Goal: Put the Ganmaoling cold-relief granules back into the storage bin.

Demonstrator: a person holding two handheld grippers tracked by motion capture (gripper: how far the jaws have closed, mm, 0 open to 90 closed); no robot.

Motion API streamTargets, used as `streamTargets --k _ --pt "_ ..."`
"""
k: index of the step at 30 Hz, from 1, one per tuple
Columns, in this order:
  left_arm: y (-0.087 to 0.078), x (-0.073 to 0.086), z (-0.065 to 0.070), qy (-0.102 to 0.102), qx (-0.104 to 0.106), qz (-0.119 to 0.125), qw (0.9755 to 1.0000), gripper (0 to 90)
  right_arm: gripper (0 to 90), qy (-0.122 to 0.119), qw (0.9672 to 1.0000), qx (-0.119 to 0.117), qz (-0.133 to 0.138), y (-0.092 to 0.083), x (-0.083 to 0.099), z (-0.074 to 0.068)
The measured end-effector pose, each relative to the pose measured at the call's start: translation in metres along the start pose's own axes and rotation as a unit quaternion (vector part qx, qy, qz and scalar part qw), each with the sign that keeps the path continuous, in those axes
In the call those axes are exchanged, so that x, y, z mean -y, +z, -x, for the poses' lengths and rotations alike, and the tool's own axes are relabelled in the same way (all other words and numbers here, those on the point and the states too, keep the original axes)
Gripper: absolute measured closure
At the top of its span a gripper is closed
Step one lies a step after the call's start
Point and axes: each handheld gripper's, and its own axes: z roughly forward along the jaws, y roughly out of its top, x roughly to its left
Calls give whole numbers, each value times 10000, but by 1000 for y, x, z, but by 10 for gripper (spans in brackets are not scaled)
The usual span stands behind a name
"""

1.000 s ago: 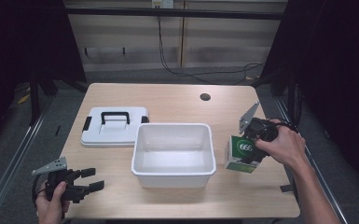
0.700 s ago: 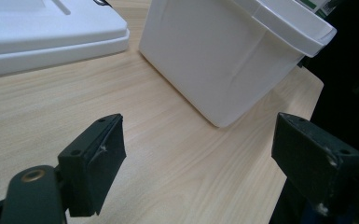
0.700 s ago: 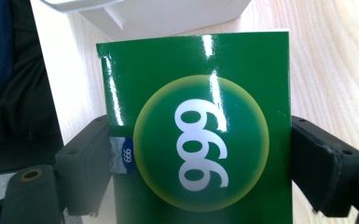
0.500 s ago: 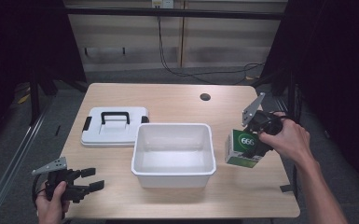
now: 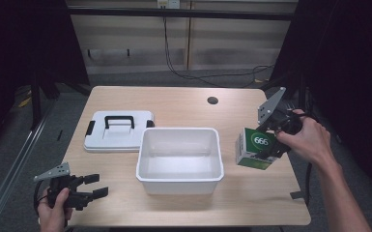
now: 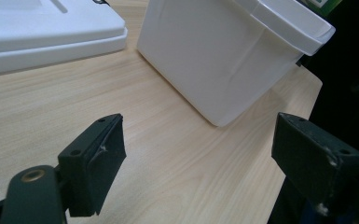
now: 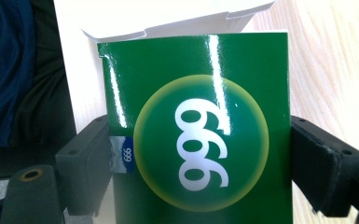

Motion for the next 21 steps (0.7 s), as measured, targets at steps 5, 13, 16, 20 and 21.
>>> streamTargets --k 5,13,16,20,21 --pt "-1 0 1 6 3 24 10000 173 157 -50 10000 78 38 -12 -3 -3" --pt "-1 1 1 -2 -9 11 10000 173 157 -140 9996 91 208 -23 -10 -5" --pt "-1 1 1 0 -5 2 10000 173 157 -184 9995 86 240 -25 -15 -4" --pt "-1 1 1 -7 -5 18 10000 174 157 -208 9994 109 243 -29 -19 -6" --pt "-1 1 1 6 -11 -3 10000 173 158 -235 9991 124 318 -32 -22 -6"
